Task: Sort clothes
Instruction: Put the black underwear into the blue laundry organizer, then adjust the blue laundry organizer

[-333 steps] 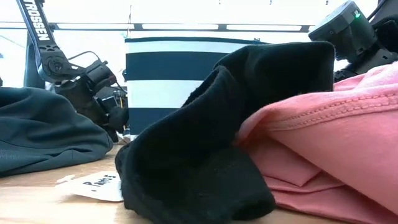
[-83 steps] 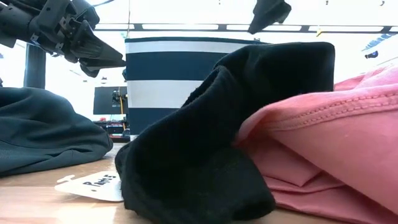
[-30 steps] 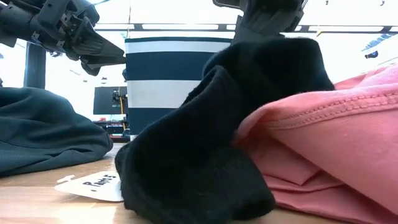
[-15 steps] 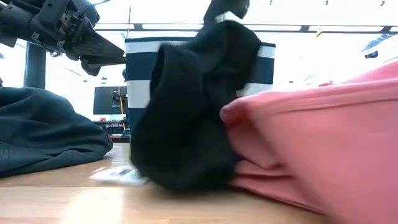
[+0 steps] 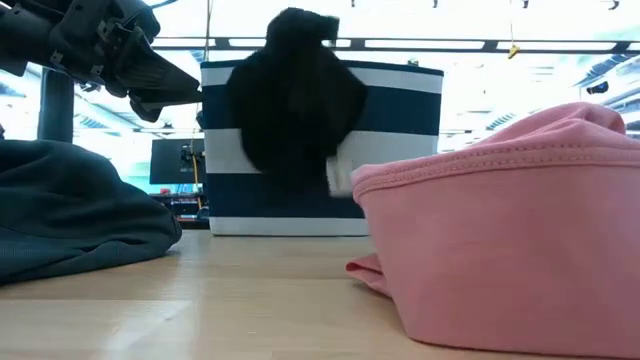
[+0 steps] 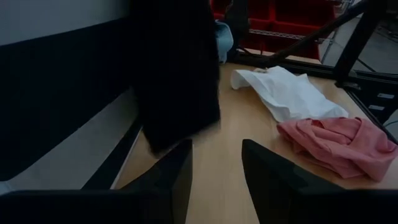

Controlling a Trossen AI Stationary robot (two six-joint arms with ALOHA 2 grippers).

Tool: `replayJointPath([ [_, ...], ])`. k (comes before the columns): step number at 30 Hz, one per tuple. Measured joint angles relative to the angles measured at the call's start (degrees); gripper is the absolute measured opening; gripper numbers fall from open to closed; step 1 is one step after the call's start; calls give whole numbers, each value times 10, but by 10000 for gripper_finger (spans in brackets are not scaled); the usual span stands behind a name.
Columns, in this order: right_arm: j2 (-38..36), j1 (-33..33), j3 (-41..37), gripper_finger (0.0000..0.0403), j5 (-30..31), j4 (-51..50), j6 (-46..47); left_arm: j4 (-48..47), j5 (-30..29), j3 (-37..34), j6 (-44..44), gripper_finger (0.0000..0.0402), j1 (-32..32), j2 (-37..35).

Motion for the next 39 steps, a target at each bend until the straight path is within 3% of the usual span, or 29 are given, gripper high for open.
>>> replayJointPath([
  [5,-1,-79,68,0,0,41,-22,0,0,0,0,145,0,0],
  [7,-2,-105,74,0,-28,30,1,0,0,0,1,145,0,0],
  [12,7,-139,71,5,-148,-70,87,0,-1,0,6,145,0,0],
  [15,10,-143,55,12,-167,-139,109,0,-1,0,15,145,0,0],
  [20,11,-137,10,22,-196,-193,124,0,-2,0,15,145,0,0],
  [23,9,-124,-24,28,-242,-189,131,0,-4,0,15,145,0,0],
  [27,11,-94,-62,41,-257,-187,139,1,-3,0,15,145,0,0],
  [33,10,-42,-144,83,-258,-149,154,1,-3,0,15,145,0,0],
  [39,10,-7,-268,134,-258,-49,185,1,-3,0,14,145,0,0],
])
